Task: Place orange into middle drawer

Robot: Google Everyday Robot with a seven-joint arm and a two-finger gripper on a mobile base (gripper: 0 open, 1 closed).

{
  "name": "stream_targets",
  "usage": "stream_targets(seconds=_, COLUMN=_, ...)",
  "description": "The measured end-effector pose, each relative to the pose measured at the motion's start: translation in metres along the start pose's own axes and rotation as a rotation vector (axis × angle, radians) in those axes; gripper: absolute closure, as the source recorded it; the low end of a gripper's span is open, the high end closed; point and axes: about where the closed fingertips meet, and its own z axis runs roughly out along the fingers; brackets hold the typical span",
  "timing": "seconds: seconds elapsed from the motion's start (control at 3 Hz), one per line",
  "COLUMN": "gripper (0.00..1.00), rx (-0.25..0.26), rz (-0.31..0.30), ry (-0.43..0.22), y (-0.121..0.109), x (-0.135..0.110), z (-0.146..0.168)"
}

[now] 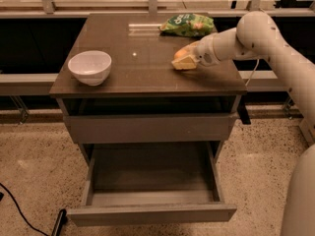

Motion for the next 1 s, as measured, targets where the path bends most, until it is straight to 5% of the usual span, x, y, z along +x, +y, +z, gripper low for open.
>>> stream_targets(seconds=0.67, gripper=1.00, rx=-0.032, rz=-0.030, ry=-0.121, y=0.012, x=-0.033, z=-0.049)
stream_targets(seconds=1.0, gripper=1.00, rx=-0.065, rz=-0.069, ry=-0.191, y=0.041, x=-0.043, z=-0.085)
